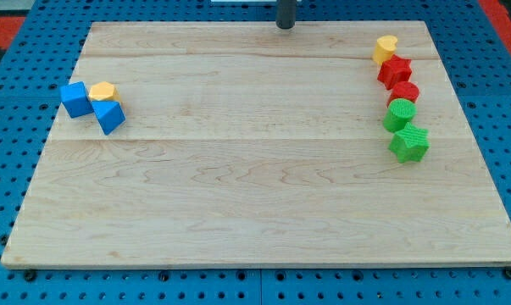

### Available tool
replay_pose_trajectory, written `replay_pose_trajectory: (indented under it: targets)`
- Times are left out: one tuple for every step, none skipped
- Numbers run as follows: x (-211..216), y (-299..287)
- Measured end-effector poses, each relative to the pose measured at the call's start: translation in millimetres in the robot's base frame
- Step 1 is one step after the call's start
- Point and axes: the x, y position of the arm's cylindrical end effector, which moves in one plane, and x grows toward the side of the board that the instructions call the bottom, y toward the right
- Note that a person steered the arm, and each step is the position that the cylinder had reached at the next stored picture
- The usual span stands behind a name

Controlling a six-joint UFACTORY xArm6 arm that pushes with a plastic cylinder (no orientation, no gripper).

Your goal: Separate the blue triangle and yellow hexagon

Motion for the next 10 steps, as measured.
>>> replay_pose_trajectory:
  targets:
    - [6.2,-55.2]
    - [70.1,-80.0]
    - [136.8,-80.1]
    - [191.2,-127.2]
    - [209.6,-176.1]
    - [218.2,-173.7]
    - [218.3,-173.7]
    - [218.2,-176.1]
    - [218.1,-204.7]
    - [218.1,-223.2]
